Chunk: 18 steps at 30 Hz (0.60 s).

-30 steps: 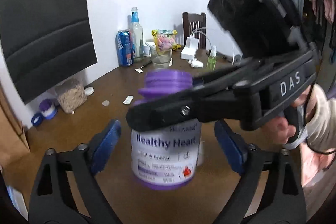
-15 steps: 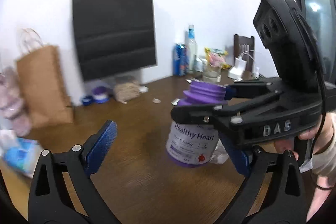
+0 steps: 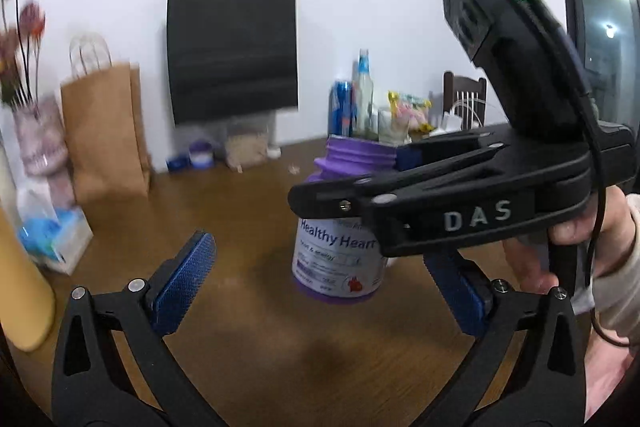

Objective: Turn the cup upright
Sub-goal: 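Lower the upright purple bottle onto the table with the right tool and open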

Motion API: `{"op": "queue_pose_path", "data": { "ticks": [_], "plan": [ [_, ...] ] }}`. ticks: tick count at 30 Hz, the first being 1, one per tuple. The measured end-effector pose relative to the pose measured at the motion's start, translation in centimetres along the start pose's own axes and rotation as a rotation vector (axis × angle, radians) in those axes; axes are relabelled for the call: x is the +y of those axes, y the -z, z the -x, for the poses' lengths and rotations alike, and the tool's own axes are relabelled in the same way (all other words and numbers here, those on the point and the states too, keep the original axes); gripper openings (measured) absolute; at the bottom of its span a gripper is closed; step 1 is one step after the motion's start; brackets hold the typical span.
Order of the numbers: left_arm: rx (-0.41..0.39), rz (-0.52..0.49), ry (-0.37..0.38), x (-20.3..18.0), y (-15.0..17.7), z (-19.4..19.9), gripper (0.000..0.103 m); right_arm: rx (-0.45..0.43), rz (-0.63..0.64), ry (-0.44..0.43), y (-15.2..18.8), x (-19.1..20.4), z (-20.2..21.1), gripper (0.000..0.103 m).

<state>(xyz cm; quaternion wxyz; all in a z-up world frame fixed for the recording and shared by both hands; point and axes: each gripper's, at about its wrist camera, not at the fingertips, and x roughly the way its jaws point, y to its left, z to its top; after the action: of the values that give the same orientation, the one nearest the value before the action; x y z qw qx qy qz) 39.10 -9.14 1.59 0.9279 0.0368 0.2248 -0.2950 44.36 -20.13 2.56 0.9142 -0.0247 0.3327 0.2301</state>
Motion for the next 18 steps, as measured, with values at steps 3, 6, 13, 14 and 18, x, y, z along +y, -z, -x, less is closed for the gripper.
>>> {"op": "queue_pose_path", "data": {
  "ticks": [3,6,13,14,18],
  "plan": [
    [0.096,0.064,-0.002,1.5,1.0,-1.8,0.103,0.055,0.022,0.014,0.8,0.3,-2.3,0.066],
    [0.226,0.130,-0.038,3.0,1.9,-3.9,0.102,0.095,0.025,0.026,1.1,0.5,-4.3,0.066],
    [0.294,0.216,-0.025,5.2,3.2,-5.4,0.103,0.172,0.074,0.061,1.7,1.6,-8.4,0.067],
    [0.313,0.215,-0.028,5.4,3.4,-5.7,0.103,0.172,0.078,0.063,1.8,1.7,-8.6,0.067],
    [0.331,0.193,-0.039,5.3,3.9,-5.9,0.103,0.177,0.090,0.077,1.9,2.1,-8.7,0.067]
  ]
}}
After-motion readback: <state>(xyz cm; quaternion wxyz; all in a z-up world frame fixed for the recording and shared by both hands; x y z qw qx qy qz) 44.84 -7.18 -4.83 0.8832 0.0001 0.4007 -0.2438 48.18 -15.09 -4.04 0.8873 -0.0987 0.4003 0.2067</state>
